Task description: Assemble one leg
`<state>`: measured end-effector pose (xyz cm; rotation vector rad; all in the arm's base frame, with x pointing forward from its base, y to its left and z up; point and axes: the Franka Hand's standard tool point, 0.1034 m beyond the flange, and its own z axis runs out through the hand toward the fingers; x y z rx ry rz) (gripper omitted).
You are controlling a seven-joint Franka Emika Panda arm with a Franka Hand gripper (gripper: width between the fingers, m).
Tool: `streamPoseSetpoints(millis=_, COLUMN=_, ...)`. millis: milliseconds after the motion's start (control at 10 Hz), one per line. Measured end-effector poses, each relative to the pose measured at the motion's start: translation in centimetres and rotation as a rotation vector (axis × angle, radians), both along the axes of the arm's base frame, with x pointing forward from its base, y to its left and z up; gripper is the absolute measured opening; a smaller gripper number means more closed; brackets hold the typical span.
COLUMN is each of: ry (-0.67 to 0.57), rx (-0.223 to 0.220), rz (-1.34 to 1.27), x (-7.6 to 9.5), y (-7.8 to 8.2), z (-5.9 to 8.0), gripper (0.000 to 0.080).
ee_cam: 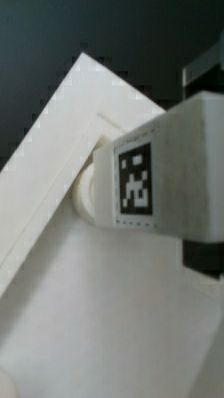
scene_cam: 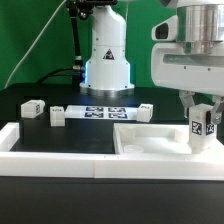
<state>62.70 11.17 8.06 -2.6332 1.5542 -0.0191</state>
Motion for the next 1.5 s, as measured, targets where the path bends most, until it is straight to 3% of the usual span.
streamPoseSetpoints(millis=200, ry=-0.002, rx=-0.001, rz=0.044, x=0.00, y=-0.01, z=-0.01, gripper=0.0304)
streamPoseSetpoints(millis=300, ry=-0.007, rx=-0.005, rz=0.129, x=0.04, y=-0.07, z=0.03, gripper=0.0548)
streamPoseSetpoints(millis=400, ry=-0.011, rx=-0.008, rz=0.179, x=0.04, y=-0.08, z=0.02, gripper=0.0548)
streamPoseSetpoints(millis=600, ry=-0.020, rx=-0.019, rz=0.394, x=0.04, y=0.13, z=0.12, gripper=0.0642)
streamPoseSetpoints(millis=1200, ry=-0.014, rx=-0.033, rz=0.992, x=0.53, y=0.77, z=-0.32, gripper=0.0649)
streamPoseSetpoints(millis=1500, ry=-0.019, rx=-0.080, rz=1.237, x=0.71, y=0.71, z=-0.19, gripper=0.0649)
